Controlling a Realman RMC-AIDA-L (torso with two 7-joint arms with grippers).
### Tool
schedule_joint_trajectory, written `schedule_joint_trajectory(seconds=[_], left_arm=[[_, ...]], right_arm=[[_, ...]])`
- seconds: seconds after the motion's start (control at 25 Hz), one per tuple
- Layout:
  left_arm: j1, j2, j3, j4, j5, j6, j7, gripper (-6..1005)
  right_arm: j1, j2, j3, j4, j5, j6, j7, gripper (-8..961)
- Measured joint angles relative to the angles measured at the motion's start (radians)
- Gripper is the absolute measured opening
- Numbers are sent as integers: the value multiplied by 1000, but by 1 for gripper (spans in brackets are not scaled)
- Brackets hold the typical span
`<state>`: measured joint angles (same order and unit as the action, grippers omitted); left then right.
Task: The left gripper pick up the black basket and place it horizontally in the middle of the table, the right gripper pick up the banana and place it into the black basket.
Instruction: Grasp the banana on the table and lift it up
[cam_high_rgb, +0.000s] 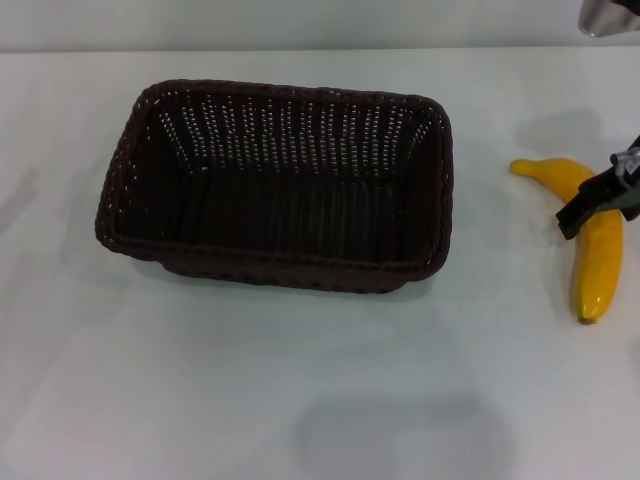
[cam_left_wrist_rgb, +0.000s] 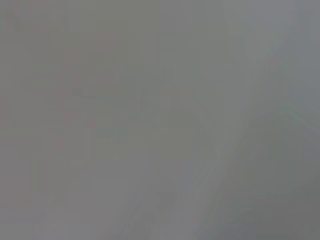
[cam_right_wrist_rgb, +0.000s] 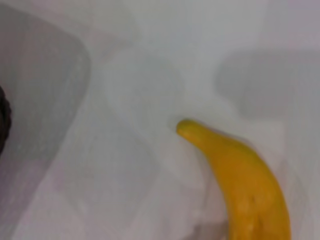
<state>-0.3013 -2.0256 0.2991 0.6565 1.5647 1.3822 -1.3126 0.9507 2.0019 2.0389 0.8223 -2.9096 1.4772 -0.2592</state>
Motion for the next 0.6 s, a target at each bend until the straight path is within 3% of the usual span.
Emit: schedule_joint_trajectory(seconds=[0.48, 0.6], left_arm=[[-1, 1, 0, 0, 0, -14, 10, 888], [-1, 3, 0, 0, 1, -14, 10, 889]], right_arm=[[17, 0, -14, -54, -28, -26, -16, 790], [18, 0, -17, -47, -28, -30, -22, 578]])
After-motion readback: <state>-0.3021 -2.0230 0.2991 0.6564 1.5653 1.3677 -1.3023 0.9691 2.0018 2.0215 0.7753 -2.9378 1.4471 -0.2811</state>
